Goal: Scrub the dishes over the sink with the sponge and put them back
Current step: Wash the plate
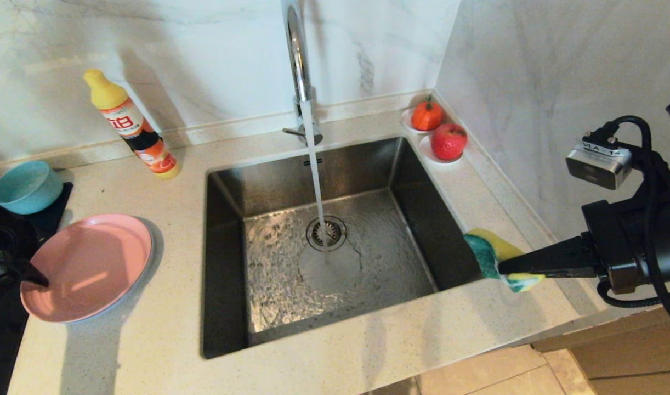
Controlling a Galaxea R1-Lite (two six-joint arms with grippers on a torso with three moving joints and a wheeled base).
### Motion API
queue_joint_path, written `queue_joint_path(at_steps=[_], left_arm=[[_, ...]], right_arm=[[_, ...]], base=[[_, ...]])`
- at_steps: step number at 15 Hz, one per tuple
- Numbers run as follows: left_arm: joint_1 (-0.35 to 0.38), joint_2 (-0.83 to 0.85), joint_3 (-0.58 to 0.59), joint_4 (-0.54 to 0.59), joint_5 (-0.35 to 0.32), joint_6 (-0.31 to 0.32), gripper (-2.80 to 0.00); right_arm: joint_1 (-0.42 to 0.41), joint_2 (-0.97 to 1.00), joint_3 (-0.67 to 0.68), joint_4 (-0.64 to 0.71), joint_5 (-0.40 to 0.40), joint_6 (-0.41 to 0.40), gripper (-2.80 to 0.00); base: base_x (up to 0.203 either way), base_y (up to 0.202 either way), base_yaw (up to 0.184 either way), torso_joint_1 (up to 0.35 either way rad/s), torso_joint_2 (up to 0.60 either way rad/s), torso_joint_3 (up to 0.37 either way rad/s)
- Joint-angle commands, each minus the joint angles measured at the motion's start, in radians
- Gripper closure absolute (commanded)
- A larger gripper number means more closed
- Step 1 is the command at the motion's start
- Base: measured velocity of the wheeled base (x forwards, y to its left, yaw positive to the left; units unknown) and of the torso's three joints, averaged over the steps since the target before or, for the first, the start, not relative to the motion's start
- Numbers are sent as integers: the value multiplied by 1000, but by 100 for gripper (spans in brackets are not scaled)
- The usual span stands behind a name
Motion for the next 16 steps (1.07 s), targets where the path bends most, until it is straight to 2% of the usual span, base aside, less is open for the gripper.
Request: queue_joint_path(at_steps=[1,4,16], left_arm=[[1,7,-28,34,-6,-1,-280],[2,9,-67,94,-62,-14,-280],[2,17,-79,108,-62,-14,-280]], right_arm=[[1,2,0,3,5,1,0],[-1,2,4,3,4,1,0],[-3,-1,6,-22,7,3,0]], base=[[0,0,0,0,0,0],[0,0,0,0,0,0],[0,0,0,0,0,0]])
